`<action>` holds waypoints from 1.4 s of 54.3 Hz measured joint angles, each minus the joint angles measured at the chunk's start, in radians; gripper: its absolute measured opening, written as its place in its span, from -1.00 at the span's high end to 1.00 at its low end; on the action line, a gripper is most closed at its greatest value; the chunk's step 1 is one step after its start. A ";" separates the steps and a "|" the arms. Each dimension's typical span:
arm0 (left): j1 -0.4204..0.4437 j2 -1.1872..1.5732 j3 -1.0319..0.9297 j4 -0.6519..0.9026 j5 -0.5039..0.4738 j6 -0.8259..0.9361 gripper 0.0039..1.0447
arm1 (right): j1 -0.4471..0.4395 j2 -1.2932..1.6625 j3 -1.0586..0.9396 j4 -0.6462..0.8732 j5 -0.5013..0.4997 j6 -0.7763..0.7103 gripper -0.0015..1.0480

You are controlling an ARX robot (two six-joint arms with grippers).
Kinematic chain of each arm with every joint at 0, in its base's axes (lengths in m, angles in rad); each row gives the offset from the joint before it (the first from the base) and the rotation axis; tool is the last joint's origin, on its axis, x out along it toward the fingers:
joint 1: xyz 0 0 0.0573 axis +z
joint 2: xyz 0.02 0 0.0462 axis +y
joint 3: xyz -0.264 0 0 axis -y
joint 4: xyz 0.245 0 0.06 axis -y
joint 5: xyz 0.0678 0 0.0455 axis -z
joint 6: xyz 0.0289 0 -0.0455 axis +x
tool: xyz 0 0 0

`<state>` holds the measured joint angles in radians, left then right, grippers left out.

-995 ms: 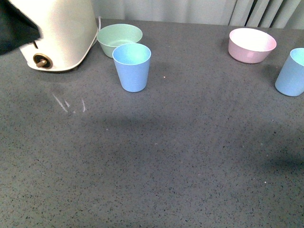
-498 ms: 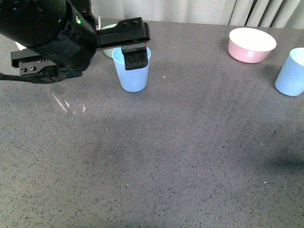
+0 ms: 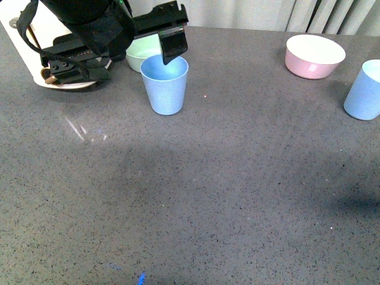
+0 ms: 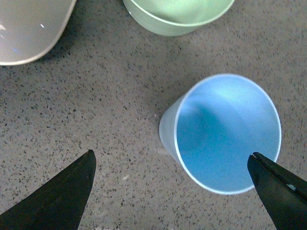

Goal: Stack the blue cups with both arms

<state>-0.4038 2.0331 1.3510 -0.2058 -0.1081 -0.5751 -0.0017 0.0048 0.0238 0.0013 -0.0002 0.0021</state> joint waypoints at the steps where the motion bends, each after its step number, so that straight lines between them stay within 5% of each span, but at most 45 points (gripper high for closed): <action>1: 0.002 0.003 0.006 -0.003 -0.001 -0.002 -0.84 | 0.000 0.000 0.000 0.000 0.000 0.000 -0.83; 17: 0.017 0.116 0.114 -0.082 -0.018 -0.039 -0.83 | 0.000 0.000 0.000 0.000 0.000 0.000 -0.83; 51: -0.094 0.052 -0.015 -0.091 0.019 -0.109 0.96 | 0.000 0.000 0.000 0.000 0.000 0.000 -0.83; 76: -0.344 0.002 -0.010 -0.171 0.016 -0.123 0.97 | 0.000 0.000 0.000 0.000 0.000 0.000 -0.83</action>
<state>-0.7483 2.0350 1.3407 -0.3763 -0.0921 -0.6979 -0.0017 0.0048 0.0238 0.0013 -0.0002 0.0021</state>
